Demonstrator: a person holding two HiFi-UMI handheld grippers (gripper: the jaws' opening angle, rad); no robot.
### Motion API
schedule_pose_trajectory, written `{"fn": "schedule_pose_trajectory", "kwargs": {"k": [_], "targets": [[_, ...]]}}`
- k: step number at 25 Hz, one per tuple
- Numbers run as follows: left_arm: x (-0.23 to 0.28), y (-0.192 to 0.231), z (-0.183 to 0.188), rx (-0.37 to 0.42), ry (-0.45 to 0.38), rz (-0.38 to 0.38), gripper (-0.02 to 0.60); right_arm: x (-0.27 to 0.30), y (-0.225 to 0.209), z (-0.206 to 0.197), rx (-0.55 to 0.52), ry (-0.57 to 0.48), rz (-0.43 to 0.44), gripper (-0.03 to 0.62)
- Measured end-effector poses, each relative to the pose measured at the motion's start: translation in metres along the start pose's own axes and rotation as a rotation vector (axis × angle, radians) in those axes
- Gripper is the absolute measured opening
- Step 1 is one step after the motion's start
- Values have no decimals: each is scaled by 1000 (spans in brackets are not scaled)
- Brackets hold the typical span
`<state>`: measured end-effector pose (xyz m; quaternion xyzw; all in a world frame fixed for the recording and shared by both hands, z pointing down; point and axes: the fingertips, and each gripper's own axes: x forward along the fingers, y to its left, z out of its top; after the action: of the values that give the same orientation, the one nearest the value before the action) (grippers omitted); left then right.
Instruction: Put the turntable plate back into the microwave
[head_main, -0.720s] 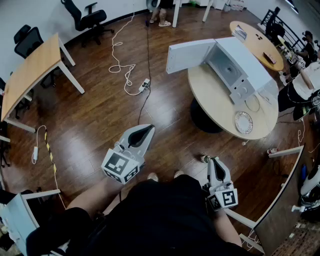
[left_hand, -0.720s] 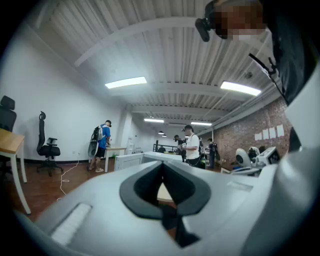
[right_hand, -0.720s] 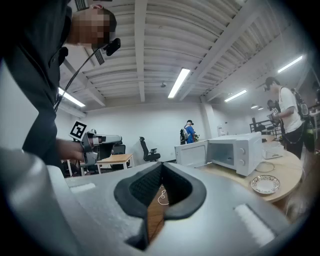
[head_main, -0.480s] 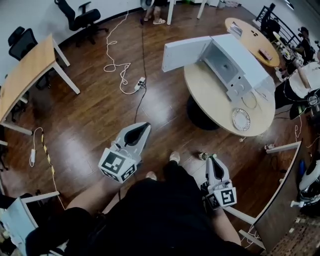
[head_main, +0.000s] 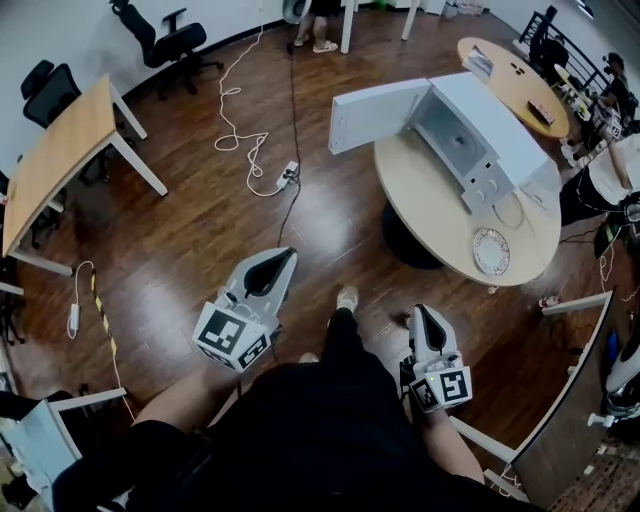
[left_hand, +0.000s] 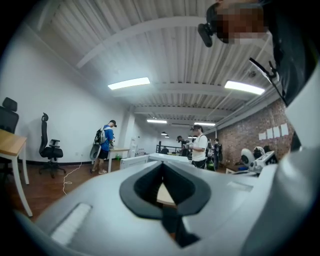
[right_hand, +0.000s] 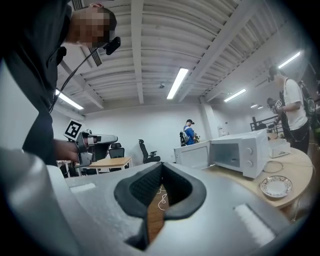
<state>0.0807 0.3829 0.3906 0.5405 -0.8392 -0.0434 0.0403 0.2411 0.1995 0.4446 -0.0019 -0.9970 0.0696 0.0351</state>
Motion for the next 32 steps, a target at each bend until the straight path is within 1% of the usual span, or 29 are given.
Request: {"fn": "schedule_pose_trajectory", "kwargs": {"k": [7, 11, 14, 18, 21, 26, 29, 32], "targets": [[31, 23, 2, 3, 11, 17, 5, 41, -21, -3, 14, 16, 30, 2], [56, 38, -2, -24, 29, 24, 5, 63, -41, -2, 19, 32, 17, 2], [80, 42, -1, -26, 46, 0, 5, 78, -48, 6, 24, 23, 24, 2], [115, 48, 12, -37, 31, -19, 5, 97, -63, 16, 52, -10, 25, 2], [141, 48, 19, -13, 39, -46, 5, 108, -80, 22, 74, -23, 7, 2], [184, 52, 27, 16, 54, -75, 5, 125, -118, 33, 84, -42, -30, 2], [211, 57, 33, 23, 48, -81, 5, 138, -146, 30, 67, -13, -62, 2], [233, 59, 42, 34, 38, -88, 5, 156, -162, 36, 62, -15, -56, 2]]}}
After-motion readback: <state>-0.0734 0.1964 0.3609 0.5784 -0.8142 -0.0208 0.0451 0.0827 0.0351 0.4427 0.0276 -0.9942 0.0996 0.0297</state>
